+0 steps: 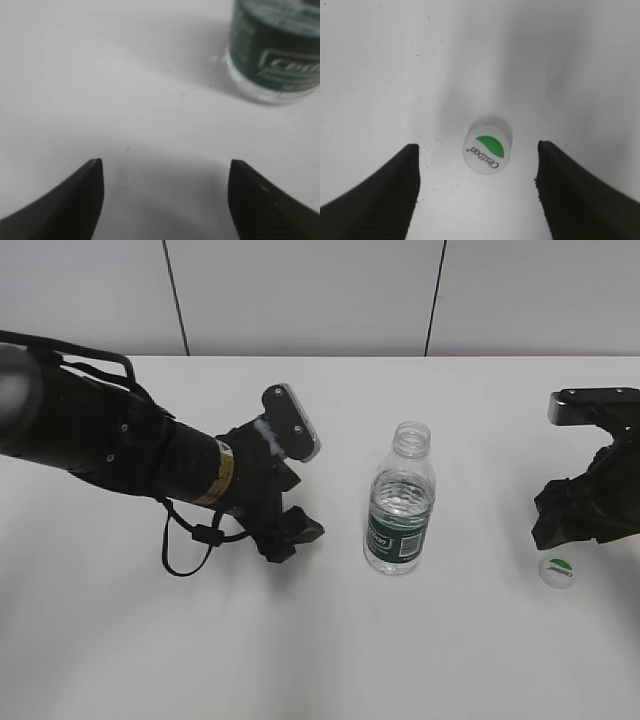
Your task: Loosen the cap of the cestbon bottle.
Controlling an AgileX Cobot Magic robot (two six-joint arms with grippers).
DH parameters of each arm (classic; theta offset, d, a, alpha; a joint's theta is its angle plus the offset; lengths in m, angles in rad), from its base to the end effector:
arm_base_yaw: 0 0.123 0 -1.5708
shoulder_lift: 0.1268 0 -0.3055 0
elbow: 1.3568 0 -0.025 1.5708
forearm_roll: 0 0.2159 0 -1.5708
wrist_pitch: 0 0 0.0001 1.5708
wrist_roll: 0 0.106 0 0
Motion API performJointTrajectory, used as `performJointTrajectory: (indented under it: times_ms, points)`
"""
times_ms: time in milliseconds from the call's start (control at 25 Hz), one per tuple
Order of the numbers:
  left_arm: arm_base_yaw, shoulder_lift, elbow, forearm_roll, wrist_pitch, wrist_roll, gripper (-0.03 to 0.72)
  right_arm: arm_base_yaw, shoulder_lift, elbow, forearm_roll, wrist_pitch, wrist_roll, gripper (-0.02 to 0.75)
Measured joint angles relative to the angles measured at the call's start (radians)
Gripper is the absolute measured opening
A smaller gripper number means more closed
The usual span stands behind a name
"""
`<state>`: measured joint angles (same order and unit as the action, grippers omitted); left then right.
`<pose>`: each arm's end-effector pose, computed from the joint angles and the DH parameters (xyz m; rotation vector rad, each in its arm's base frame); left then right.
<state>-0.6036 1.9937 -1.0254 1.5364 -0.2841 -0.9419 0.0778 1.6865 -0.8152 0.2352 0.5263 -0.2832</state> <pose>0.2975 -0.2411 0.1550 1.4687 1.9302 -0.3508 0.2703 0.0335 0.1834 -0.2472 2.8540 0.1680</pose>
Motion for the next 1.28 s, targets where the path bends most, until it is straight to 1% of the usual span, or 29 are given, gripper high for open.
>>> performJointTrajectory:
  times_ms: [120,160,240,480,600,760,920,1040,1160,1280]
  points:
    - [0.0,-0.035,0.037,-0.006,0.145,-0.001,0.588,0.0,0.0,0.0,0.001,0.014,0.0,0.549]
    - [0.0,-0.047,0.049,-0.021,0.184,-0.001,0.588,0.0,0.0,0.0,0.003,0.018,0.0,0.549]
    - [0.0,-0.071,0.065,-0.09,0.279,-0.001,0.588,0.0,0.0,0.0,0.011,0.026,0.0,0.549]
    - [0.0,-0.136,0.073,-0.446,0.599,-0.001,0.588,0.0,-0.004,0.0,0.035,0.067,0.0,0.549]
    - [0.001,-0.183,0.073,-0.617,0.708,0.005,0.588,0.0,-0.034,0.0,0.066,0.094,0.001,0.549]
    - [0.001,-0.277,0.073,-0.872,0.751,0.099,0.588,0.0,-0.101,0.0,0.106,0.153,0.001,0.549]
    - [0.001,-0.391,0.073,-1.073,0.785,0.214,0.573,0.006,-0.182,0.0,0.14,0.201,0.001,0.549]
    - [-0.003,-0.477,0.074,-1.147,0.832,0.28,0.555,0.033,-0.247,0.0,0.145,0.223,0.001,0.549]
    - [-0.023,-0.564,0.076,-1.174,0.896,0.327,0.548,0.071,-0.314,0.0,0.145,0.259,0.003,0.549]
    - [-0.051,-0.646,0.076,-1.183,0.956,0.345,0.546,0.094,-0.386,0.0,0.127,0.308,0.002,0.549]
